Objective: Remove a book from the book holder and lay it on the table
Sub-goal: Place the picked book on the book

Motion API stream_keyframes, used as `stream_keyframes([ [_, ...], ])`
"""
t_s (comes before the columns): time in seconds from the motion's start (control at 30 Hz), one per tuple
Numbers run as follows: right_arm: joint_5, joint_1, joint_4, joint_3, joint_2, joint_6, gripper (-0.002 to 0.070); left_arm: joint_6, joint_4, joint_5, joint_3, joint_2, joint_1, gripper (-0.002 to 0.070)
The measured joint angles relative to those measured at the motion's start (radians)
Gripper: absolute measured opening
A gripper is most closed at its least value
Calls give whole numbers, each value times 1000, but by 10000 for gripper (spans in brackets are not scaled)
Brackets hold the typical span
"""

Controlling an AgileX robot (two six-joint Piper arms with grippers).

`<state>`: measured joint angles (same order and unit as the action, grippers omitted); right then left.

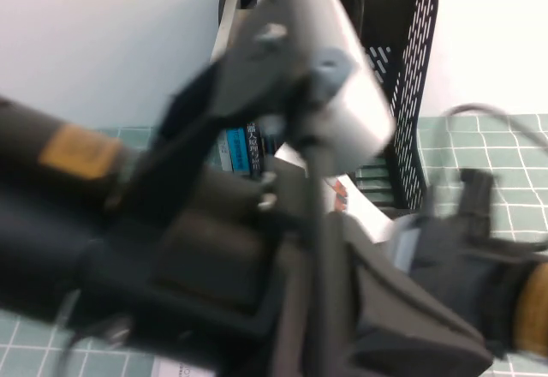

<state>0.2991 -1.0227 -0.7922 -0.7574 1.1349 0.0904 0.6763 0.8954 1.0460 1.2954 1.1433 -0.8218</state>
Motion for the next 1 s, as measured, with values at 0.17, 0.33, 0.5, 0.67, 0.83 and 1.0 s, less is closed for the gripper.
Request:
stream_keyframes([
  [0.17,0,-37,-41,-83,194,-2,12,-13,-45,0,0,-72,0,2],
  [0.33,-46,-61,-48,-115,341,-2,12,-72,-119,-2,0,-115,0,2],
  [0.5,-92,-110,-66,-119,421,-2,12,-128,-185,-7,0,-140,0,2],
  [0.67,-126,-124,-89,-119,463,-2,12,-162,-229,-31,0,-142,0,2],
  [0.83,-132,-124,-103,-121,501,16,25,-172,-229,-58,0,-142,0,2],
  [1.0,-131,-124,-107,-121,518,107,270,-206,-231,-114,0,-148,0,1],
])
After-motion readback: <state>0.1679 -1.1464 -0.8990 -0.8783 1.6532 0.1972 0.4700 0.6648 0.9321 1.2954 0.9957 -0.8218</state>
